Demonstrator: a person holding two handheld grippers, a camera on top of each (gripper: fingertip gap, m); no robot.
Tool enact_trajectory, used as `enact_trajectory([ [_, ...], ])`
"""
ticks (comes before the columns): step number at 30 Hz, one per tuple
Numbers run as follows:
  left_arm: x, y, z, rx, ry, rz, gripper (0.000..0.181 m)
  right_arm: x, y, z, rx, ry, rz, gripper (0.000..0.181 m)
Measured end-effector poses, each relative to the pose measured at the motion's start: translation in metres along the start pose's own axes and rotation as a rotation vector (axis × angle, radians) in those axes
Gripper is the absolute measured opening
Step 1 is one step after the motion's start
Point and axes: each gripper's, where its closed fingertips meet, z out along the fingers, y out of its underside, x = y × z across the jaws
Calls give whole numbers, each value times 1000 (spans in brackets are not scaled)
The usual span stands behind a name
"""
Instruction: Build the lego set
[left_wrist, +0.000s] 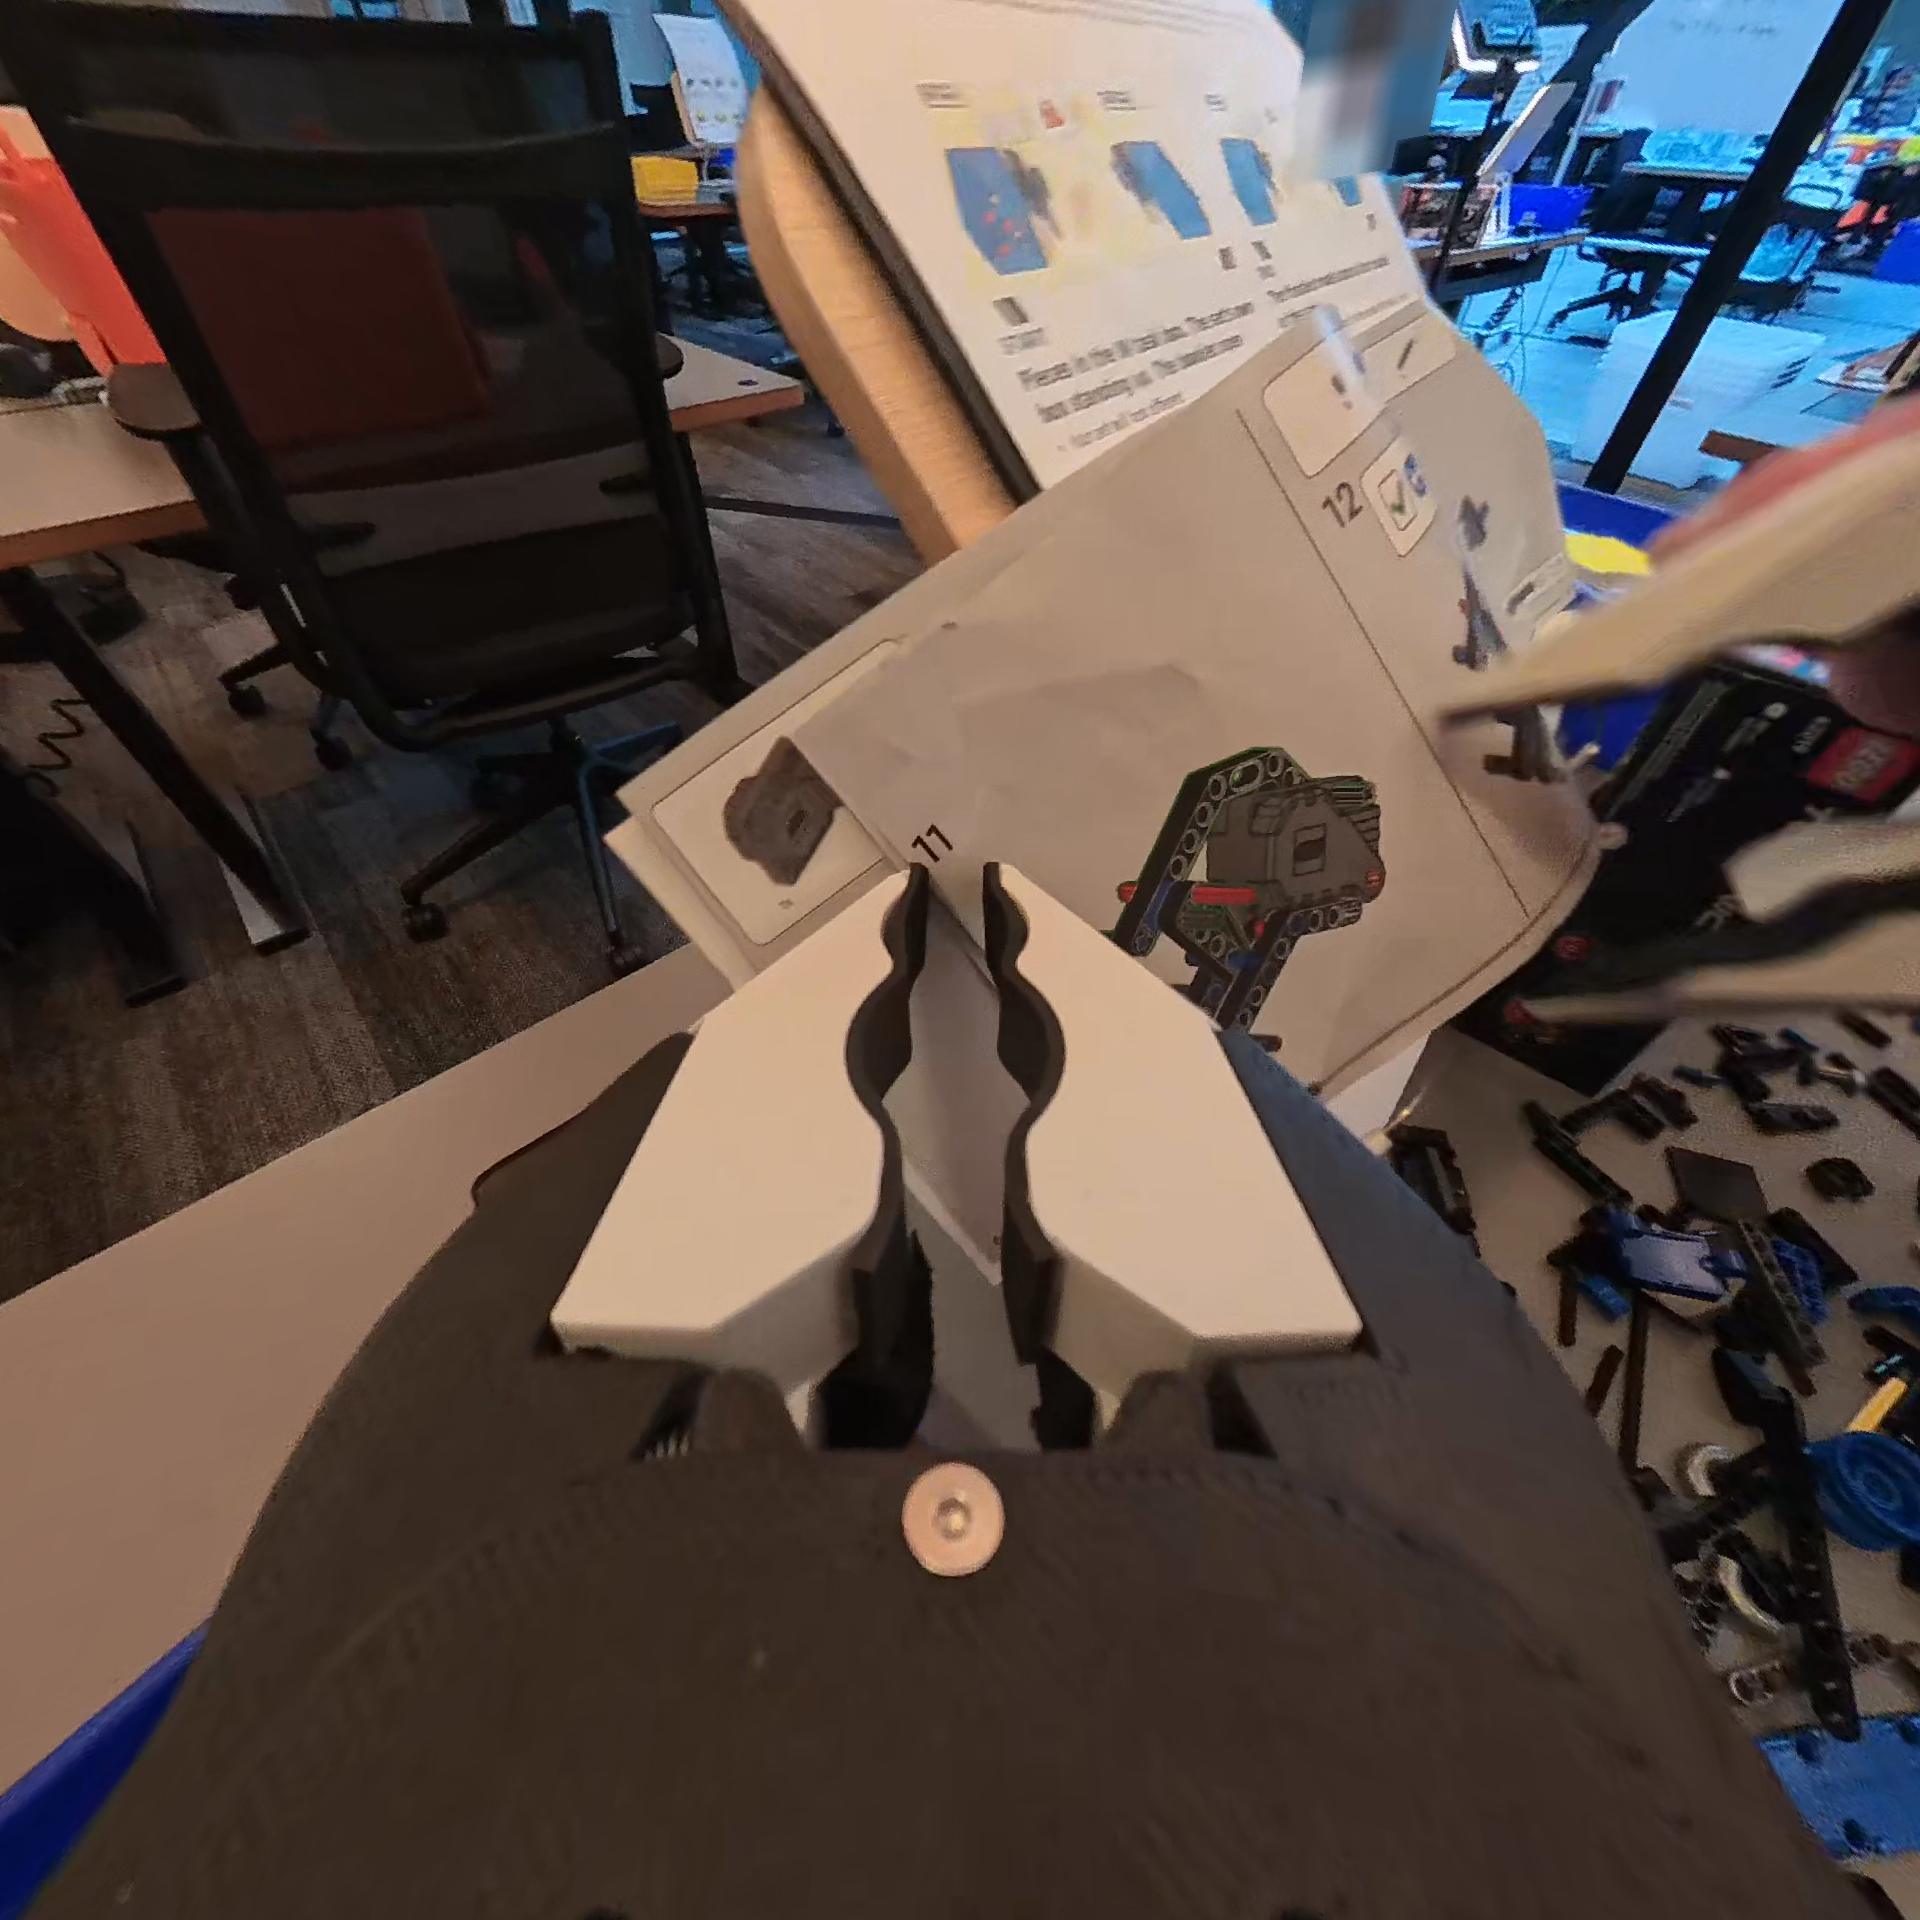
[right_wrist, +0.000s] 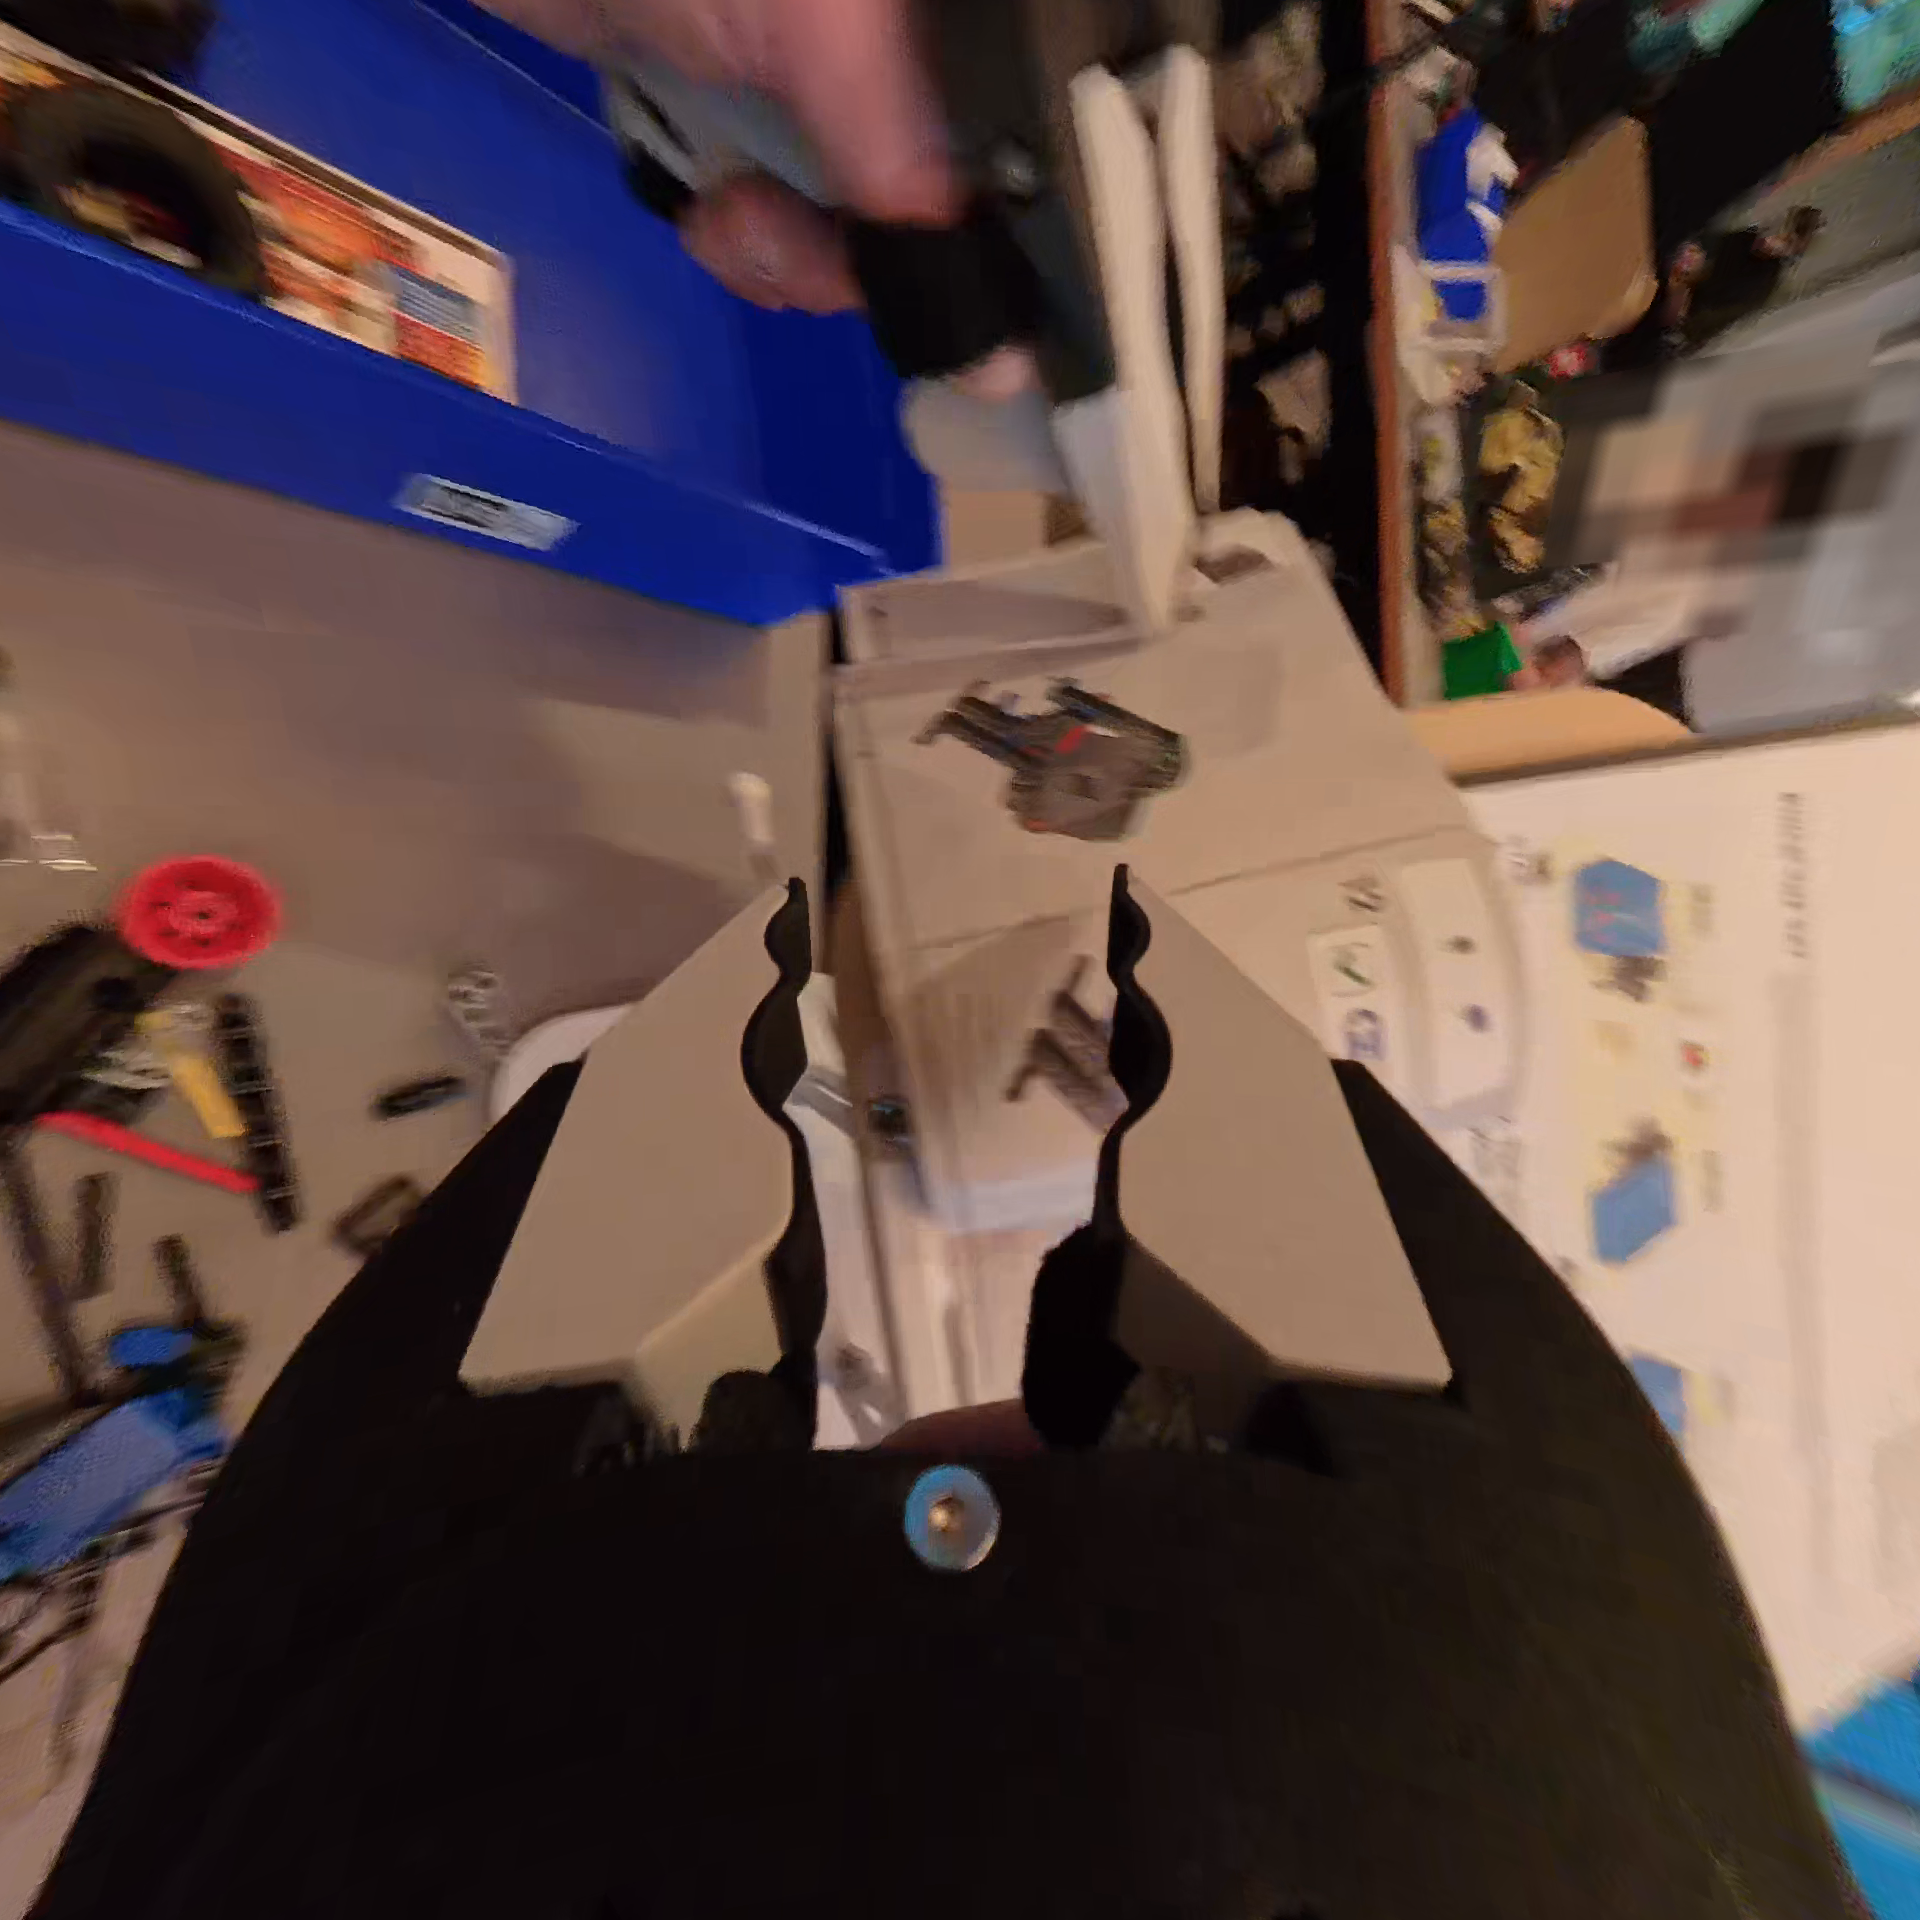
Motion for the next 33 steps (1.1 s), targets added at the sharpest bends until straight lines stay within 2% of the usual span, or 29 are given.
enact_trajectory([
  [5,15,-11,0,31,29,33,10,18,34,12,-145,72,-82,54],
  [6,16,-12,0,33,26,42,10,20,37,13,-148,91,-85,49],
  [11,18,-10,-2,19,-3,70,17,22,48,7,-147,121,-74,0],
  [14,18,-3,-1,-9,-19,82,22,25,52,2,-129,97,8,2],
  [16,20,-1,1,-11,-12,77,24,25,49,-3,-81,58,76,12],
  [22,38,-10,6,36,107,-7,26,21,55,-4,-68,25,89,15],
  [24,39,-11,7,33,105,-6,19,19,55,-2,-59,11,107,18],
  [25,41,-12,7,38,116,-3,5,20,54,-2,-53,12,114,20],
  [26,42,-15,6,56,134,-17,0,21,55,-2,-56,14,127,22],
  [29,47,-25,2,116,194,-89,0,30,57,-3,-74,53,120,29],
  [33,51,-29,2,126,201,-67,0,34,64,-4,-109,65,106,31],
])
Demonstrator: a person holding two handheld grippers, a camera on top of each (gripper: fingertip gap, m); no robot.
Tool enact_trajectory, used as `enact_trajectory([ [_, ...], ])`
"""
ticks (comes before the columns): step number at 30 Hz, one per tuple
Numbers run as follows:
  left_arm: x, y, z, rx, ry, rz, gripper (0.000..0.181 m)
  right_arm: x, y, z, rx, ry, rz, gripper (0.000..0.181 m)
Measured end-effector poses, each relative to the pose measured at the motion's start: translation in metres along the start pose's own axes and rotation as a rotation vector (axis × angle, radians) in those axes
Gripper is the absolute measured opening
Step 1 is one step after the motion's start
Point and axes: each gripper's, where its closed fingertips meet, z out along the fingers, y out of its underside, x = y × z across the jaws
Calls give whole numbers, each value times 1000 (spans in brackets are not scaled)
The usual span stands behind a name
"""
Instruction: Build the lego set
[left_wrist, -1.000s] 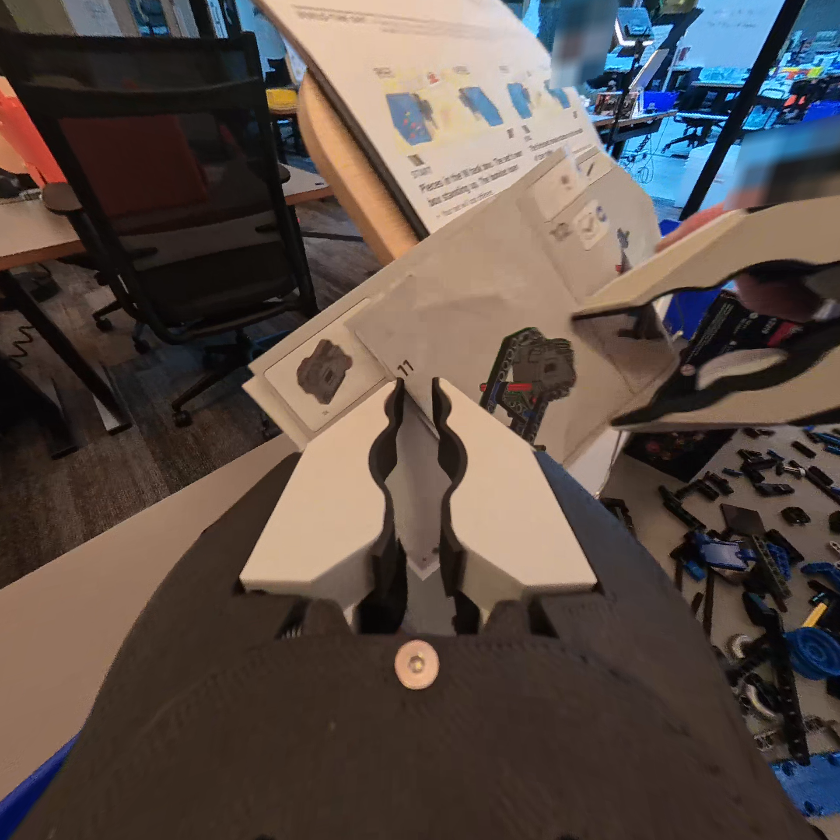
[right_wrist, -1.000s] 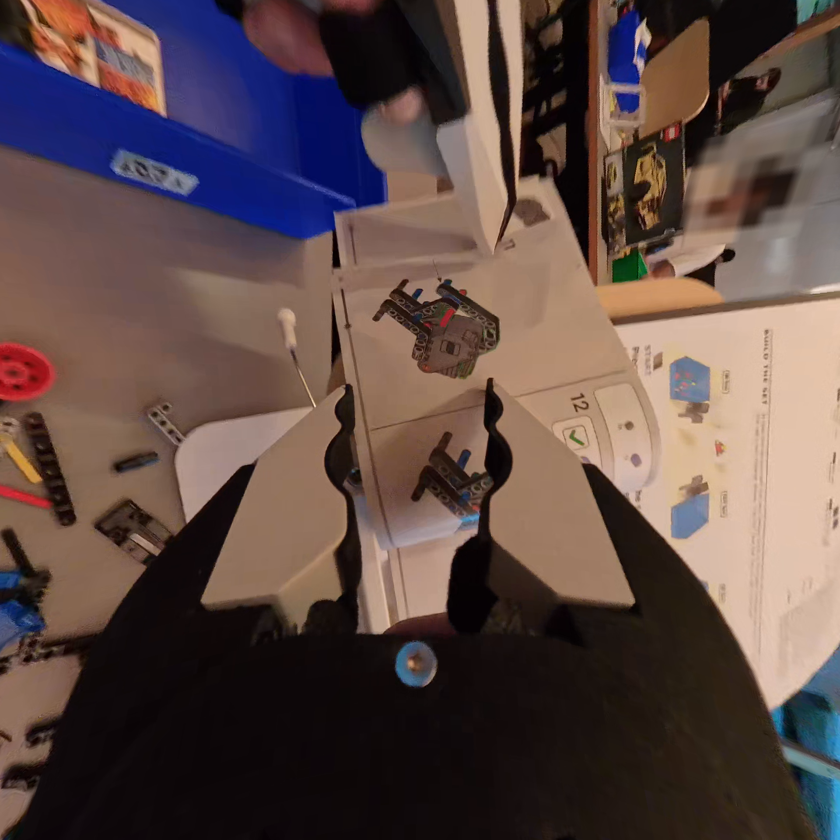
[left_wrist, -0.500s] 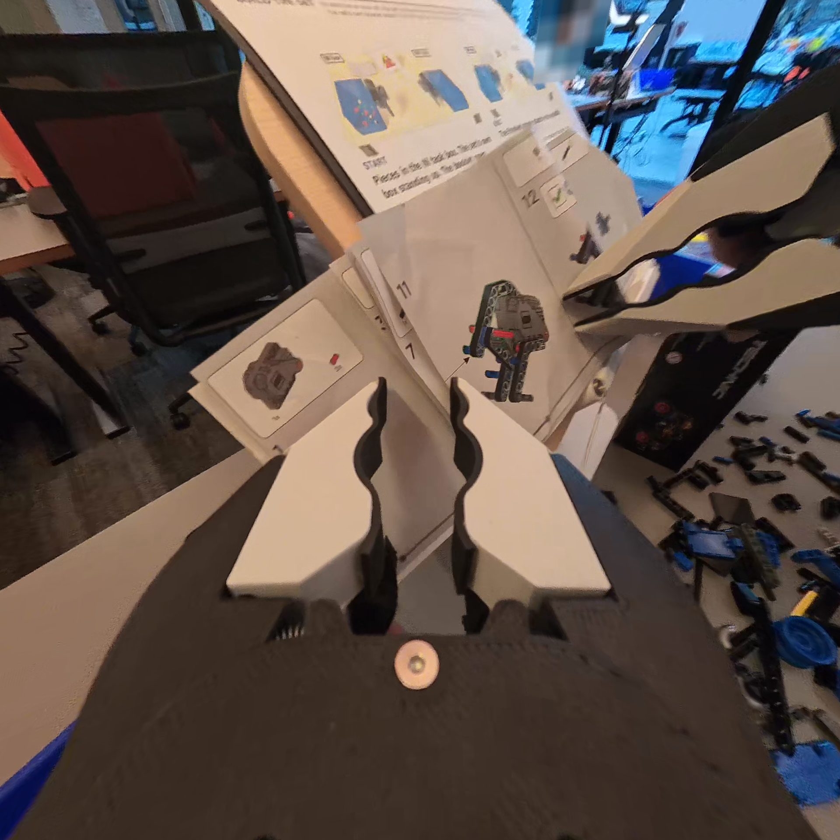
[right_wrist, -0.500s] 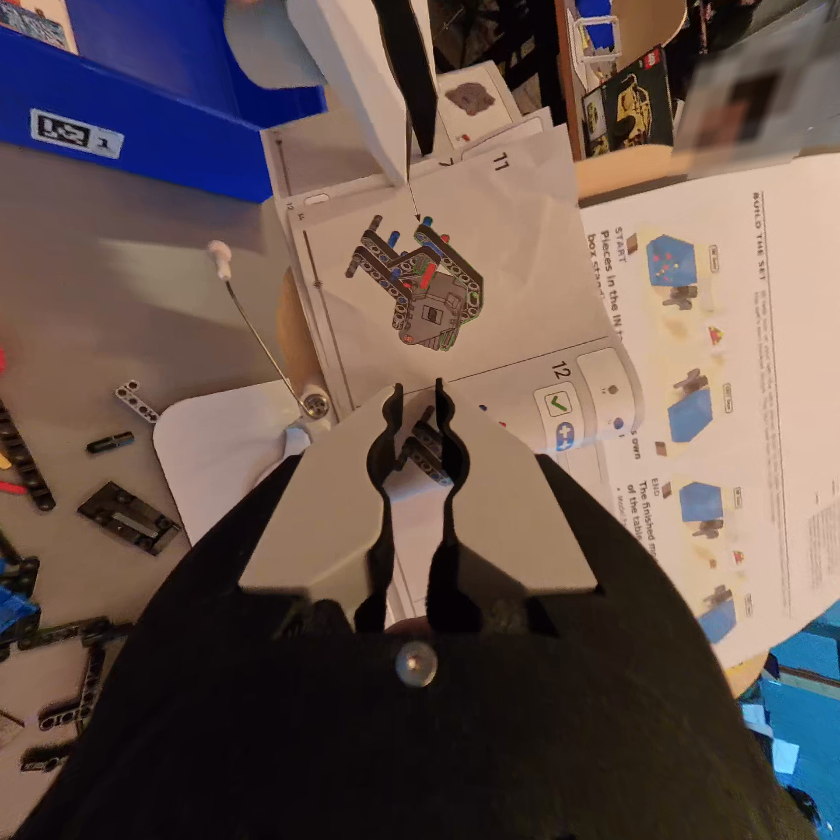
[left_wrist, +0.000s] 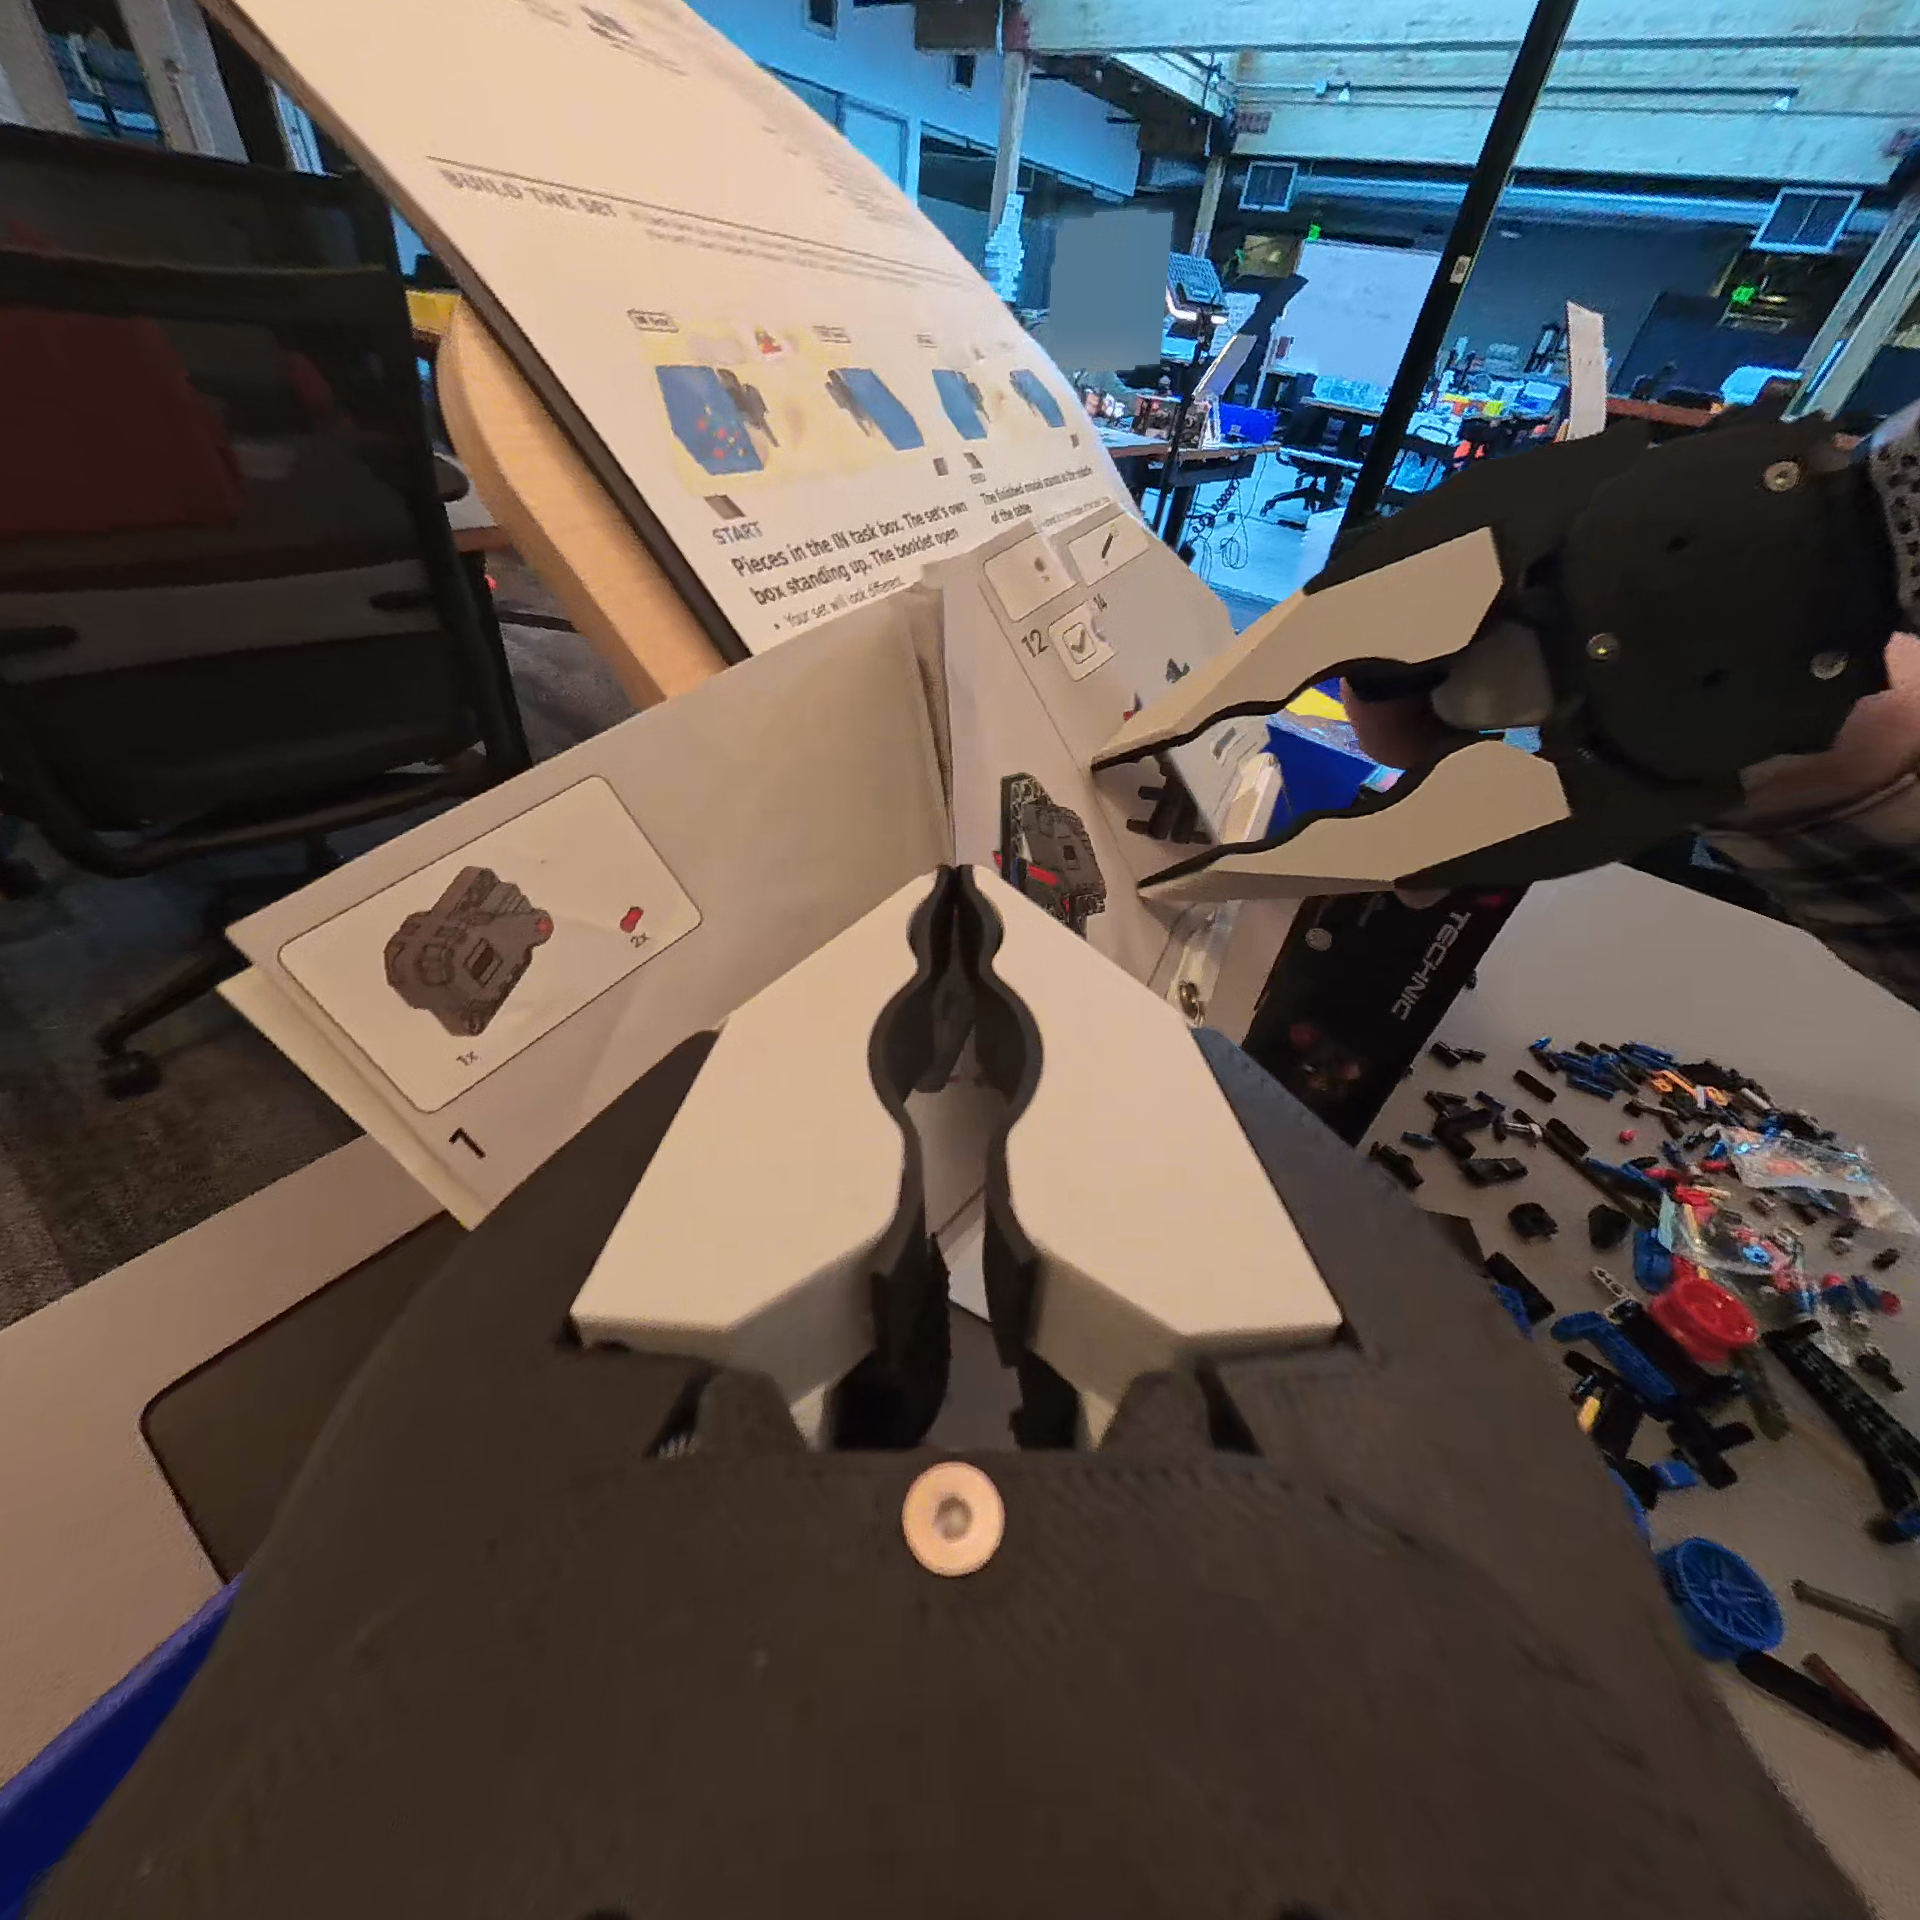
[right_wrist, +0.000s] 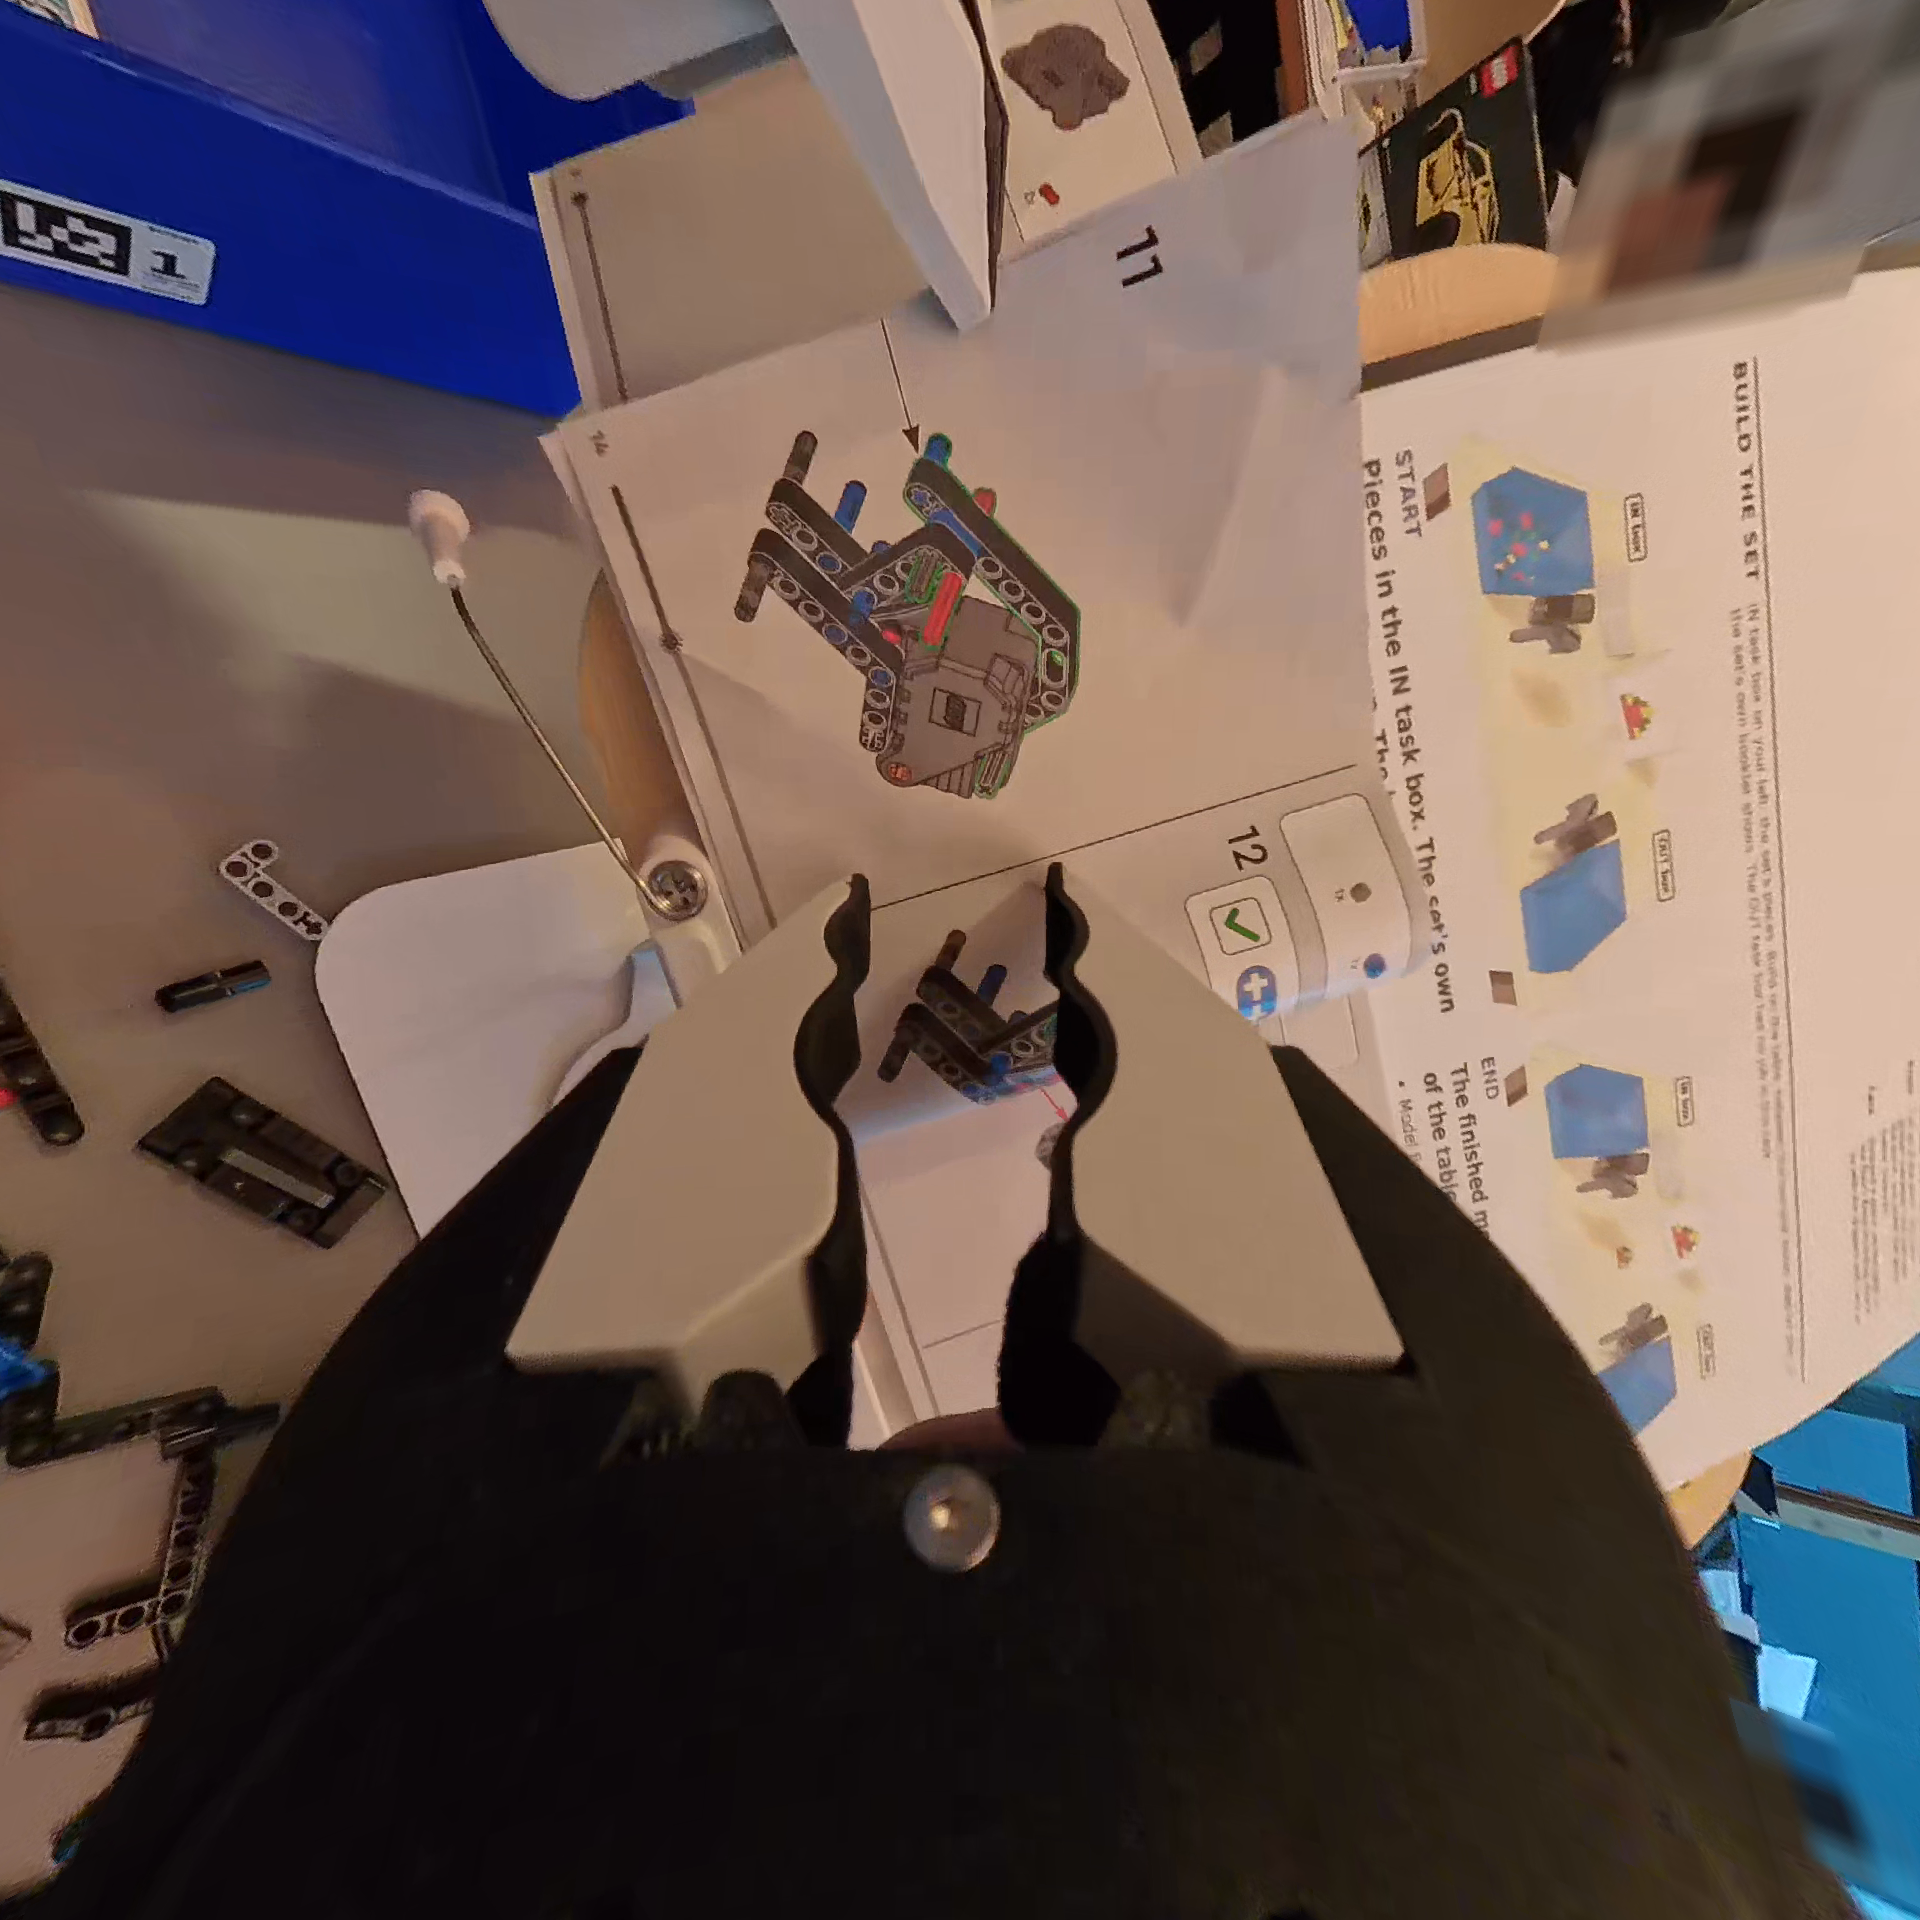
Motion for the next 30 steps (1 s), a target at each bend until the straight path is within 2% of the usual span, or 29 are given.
enact_trajectory([
  [8,5,0,1,18,49,-44,0,13,24,-5,-71,39,-11,27],
  [12,3,0,0,17,44,-51,0,15,21,-11,-49,44,-13,34],
  [16,10,-6,-5,45,72,-23,0,29,-8,-23,89,59,29,47],
  [19,14,-9,-7,52,81,-7,0,40,-24,-20,135,59,17,55],
  [22,18,-8,-5,36,85,16,0,36,-45,-15,211,11,4,55],
  [24,21,-7,-4,28,92,31,0,37,-59,-14,249,24,-19,47],
  [27,24,-7,-2,21,95,44,0,40,-74,-13,270,34,-35,50],
  [30,26,-6,-1,10,96,66,0,43,-84,-11,279,47,-77,42],
])
